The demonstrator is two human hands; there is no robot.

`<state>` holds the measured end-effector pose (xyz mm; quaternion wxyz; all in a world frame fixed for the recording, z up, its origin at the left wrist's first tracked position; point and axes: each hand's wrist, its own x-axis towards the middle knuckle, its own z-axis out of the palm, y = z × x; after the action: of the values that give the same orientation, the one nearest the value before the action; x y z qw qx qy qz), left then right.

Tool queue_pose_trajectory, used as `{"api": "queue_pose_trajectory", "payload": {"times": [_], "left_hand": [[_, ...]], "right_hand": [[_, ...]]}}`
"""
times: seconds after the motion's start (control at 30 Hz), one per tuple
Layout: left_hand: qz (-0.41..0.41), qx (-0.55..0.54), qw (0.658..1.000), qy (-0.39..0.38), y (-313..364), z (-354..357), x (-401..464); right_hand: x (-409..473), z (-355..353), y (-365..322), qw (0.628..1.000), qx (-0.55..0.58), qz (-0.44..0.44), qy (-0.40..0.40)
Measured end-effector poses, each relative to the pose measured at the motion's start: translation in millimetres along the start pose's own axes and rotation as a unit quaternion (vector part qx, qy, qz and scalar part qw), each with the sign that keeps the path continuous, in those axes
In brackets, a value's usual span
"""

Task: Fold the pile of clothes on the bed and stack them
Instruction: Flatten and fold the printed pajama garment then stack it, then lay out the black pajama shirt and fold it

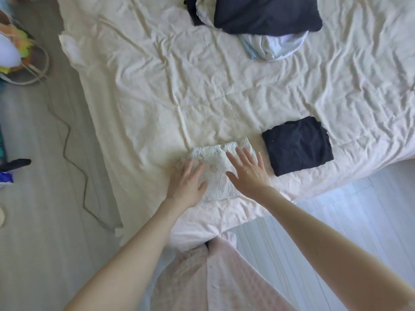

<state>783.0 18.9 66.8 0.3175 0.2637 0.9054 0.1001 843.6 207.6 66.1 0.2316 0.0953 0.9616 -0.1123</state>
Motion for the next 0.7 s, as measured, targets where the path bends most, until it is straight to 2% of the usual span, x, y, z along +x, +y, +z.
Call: {"api": "queue_pose_trajectory", "payload": {"times": [0.13,0.33,0.53,0.7], "left_hand": [[-0.033,-0.071,0.994,0.08,-11,-32,-49],[-0.091,-0.1,0.982,0.134,-58,-60,-127],[-0.127,-0.14,0.97,0.155,-142,-71,-219],[-0.124,-0.092,0.976,0.152,-244,-80,-306]], "right_hand": [[-30,-35,-33,0.998,0.019,-0.036,0.051],[-59,-59,-118,0.995,0.042,-0.081,0.045],[-87,-52,-233,0.99,0.075,-0.103,0.057],[-115,-24,-345,0.985,0.106,-0.104,0.082]]}}
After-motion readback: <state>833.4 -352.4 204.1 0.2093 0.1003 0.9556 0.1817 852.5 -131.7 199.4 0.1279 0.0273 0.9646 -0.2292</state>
